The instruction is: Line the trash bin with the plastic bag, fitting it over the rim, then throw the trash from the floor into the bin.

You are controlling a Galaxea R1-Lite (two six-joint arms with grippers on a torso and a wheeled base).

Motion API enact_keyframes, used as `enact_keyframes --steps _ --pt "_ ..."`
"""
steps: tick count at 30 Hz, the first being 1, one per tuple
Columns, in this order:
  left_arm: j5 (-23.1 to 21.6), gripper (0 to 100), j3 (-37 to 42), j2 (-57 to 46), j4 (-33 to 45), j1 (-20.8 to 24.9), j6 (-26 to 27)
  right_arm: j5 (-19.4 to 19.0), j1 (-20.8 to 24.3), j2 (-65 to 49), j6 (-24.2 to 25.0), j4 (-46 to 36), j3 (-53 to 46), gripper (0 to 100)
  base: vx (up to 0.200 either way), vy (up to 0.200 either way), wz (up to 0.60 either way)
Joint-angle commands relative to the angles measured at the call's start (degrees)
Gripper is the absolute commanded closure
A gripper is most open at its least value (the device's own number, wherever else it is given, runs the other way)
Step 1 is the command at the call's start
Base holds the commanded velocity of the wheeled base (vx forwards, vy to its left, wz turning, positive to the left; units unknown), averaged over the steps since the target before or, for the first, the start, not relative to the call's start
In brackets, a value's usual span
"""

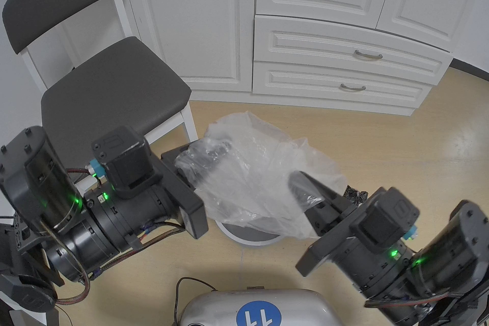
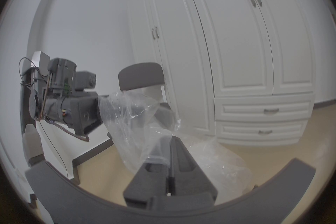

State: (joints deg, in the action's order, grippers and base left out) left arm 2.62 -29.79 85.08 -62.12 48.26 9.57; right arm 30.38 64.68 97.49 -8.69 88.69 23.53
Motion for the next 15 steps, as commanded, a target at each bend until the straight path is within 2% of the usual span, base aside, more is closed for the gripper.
enact_keyframes --steps 1,3,11,15 --pt "-0.25 100 -0.97 3.08 -0.02 -1.59 -1.22 2.4 -1.58 7.28 4.65 1.31 1.17 100 0.0 0.0 0.0" --pt "-0.25 100 -1.41 4.13 -0.1 -2.65 -1.92 3.02 -2.63 7.54 6.23 1.31 1.43 100 0.0 0.0 0.0" --pt "-0.34 100 -2.64 8.09 -1.07 -4.32 -2.19 2.05 -7.82 12.11 6.58 1.31 5.21 100 0.0 0.0 0.0" --pt "-1.57 100 -4.84 11.16 -3.88 -6.08 -2.89 -1.02 -11.95 15.8 6.67 1.31 10.31 100 0.0 0.0 0.0"
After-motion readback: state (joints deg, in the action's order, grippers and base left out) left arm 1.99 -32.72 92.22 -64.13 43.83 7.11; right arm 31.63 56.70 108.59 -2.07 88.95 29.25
